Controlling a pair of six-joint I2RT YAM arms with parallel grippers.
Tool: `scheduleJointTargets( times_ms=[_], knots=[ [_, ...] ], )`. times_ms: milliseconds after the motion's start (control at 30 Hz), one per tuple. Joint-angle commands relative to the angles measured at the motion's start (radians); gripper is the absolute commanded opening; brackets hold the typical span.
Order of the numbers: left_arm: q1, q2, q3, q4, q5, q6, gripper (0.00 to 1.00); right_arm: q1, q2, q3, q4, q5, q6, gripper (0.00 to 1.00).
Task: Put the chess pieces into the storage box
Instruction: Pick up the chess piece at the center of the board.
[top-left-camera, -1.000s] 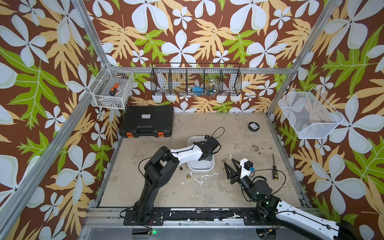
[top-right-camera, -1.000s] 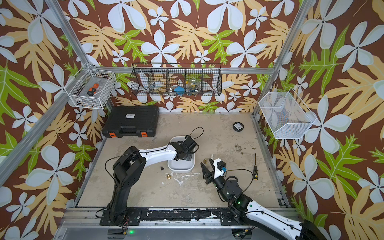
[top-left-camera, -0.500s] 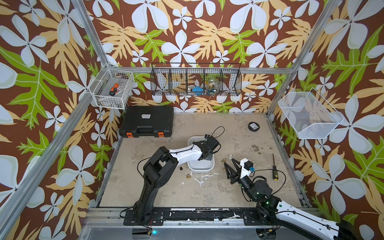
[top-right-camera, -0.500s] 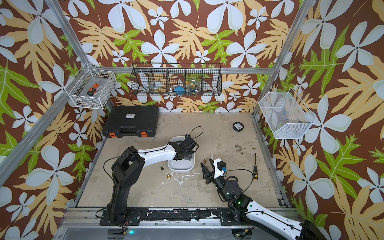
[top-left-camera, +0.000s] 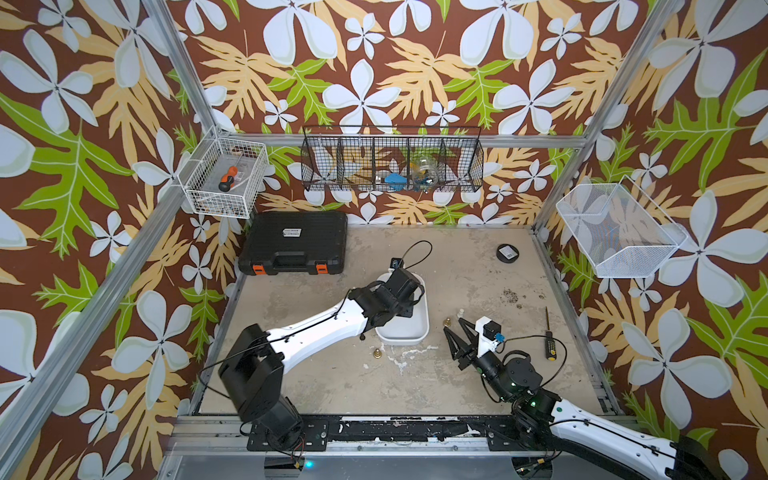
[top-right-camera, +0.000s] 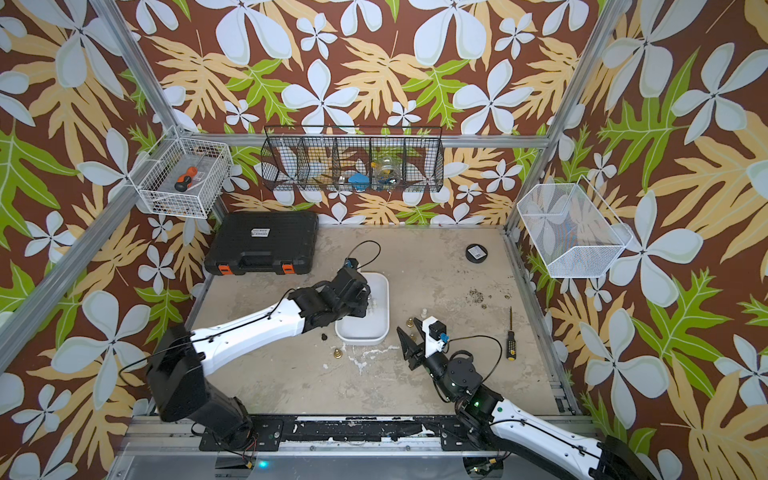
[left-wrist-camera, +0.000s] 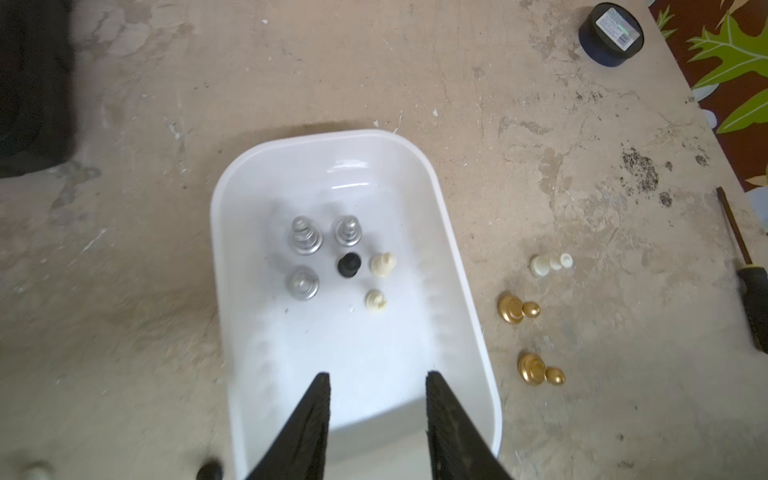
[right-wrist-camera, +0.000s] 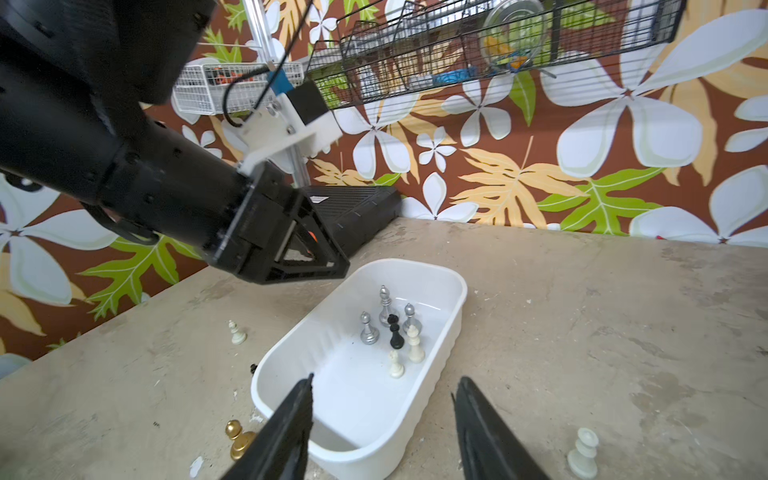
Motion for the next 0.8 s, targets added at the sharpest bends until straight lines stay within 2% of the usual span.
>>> scheduleJointTargets(
  times_ms=[0,100,200,433,767],
  knots=[
    [0.025,-0.120,-0.097,-0.076,0.023,-0.064,0.43,0.002,0.053,0.014,0.077,-0.150,-0.026,0.56],
    [0.088,-0.222,-0.211,-0.108,0.062,-0.080,0.43,0.003,0.149,0.046,0.109,-0.277,-0.030,0.56],
    [0.153,-0.273,-0.297,-0.109,0.090,-0.079,0.43,0.004,0.222,0.082,0.110,-0.340,-0.020,0.56],
    [0.189,-0.225,-0.379,-0.054,0.136,-0.061,0.44,0.005,0.229,0.075,0.127,-0.330,-0.020,0.57],
    [0.189,-0.109,-0.389,0.020,0.123,-0.029,0.44,0.005,0.236,0.082,0.109,-0.320,-0.021,0.57]
  ],
)
